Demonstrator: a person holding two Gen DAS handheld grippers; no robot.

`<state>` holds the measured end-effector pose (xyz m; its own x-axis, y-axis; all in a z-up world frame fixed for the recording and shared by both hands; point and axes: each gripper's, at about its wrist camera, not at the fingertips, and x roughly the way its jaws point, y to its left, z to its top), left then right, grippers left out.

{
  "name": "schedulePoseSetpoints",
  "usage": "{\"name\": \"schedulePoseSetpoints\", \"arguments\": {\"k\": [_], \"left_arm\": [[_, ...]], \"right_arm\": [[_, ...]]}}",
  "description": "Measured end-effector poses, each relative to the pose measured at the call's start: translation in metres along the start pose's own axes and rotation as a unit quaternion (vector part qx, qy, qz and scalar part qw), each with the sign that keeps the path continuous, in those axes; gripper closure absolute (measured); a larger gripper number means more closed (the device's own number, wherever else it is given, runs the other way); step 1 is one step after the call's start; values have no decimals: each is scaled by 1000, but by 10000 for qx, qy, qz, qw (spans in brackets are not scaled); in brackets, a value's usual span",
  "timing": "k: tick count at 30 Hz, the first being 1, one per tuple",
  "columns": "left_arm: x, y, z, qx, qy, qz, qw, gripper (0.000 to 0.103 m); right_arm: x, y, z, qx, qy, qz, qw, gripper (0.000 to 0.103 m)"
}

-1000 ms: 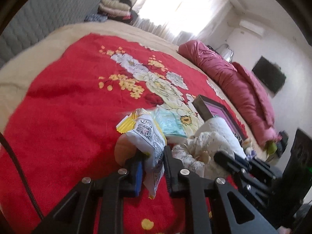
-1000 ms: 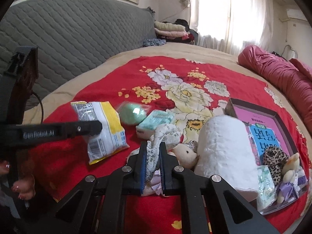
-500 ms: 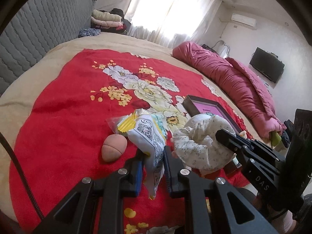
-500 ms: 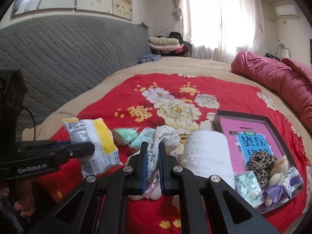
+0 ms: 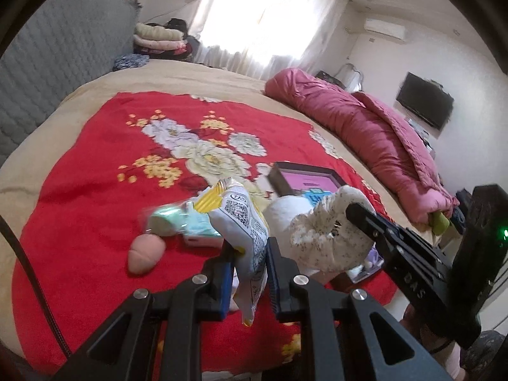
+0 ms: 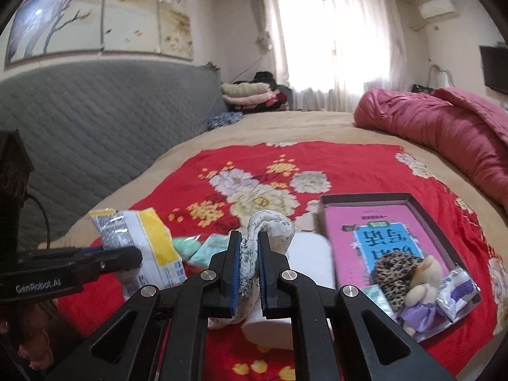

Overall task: Organize soft objects
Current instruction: 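Carry the snack bag with the left tool while the right tool carries the scrunchie to the tray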

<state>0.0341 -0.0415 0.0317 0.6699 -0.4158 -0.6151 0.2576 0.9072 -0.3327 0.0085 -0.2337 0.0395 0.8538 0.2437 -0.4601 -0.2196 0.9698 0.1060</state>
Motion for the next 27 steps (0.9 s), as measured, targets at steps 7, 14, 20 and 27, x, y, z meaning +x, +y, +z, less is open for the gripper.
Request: {"name": "schedulePoseSetpoints", "arguments": {"k": [7, 14, 20, 27], "left_arm": [[16, -48, 11, 352, 90, -181, 9992, 84], [36, -101, 21, 800, 180, -407, 9958, 84], [68, -145, 19, 1180, 423, -572, 9905, 84], [102, -172, 11, 1398, 758, -661, 9851, 84]], "right_arm": [[-19, -53, 5, 602, -241, -448, 9969, 94], [-33, -102, 4, 1091, -420, -875, 9893, 94], [-38, -135, 3, 1393, -520, -1129, 9824, 94], [-35, -156, 0, 1615, -562, -1148, 9786, 94]]}}
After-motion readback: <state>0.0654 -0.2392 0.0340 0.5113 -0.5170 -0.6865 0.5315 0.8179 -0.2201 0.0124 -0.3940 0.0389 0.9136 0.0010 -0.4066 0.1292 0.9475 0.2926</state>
